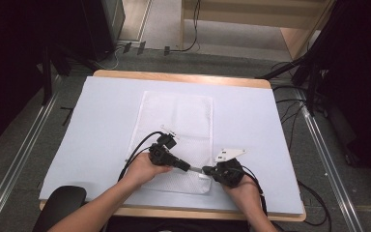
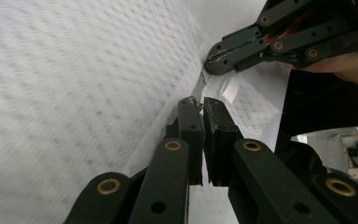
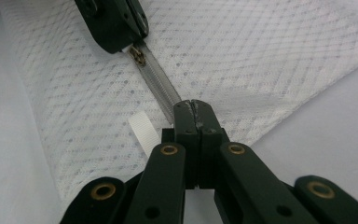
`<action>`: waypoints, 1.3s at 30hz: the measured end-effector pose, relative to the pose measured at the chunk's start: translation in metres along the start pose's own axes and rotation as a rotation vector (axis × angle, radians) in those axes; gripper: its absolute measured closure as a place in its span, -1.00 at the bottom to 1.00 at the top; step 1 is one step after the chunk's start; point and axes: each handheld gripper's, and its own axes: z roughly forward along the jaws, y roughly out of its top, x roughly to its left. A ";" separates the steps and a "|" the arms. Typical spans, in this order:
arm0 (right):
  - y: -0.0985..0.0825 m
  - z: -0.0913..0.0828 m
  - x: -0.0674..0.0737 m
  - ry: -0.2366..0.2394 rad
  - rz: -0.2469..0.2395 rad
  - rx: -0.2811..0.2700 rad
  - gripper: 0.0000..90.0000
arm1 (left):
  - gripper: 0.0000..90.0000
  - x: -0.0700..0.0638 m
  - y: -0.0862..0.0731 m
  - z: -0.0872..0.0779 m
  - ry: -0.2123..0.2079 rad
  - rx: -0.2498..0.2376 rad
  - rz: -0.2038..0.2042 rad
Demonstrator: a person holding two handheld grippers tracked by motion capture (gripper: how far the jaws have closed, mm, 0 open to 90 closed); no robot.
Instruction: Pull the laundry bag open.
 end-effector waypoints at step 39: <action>0.001 0.000 -0.004 0.031 -0.002 0.001 1.00 | 0.96 0.022 -0.027 -0.059 0.038 -0.016 -0.036</action>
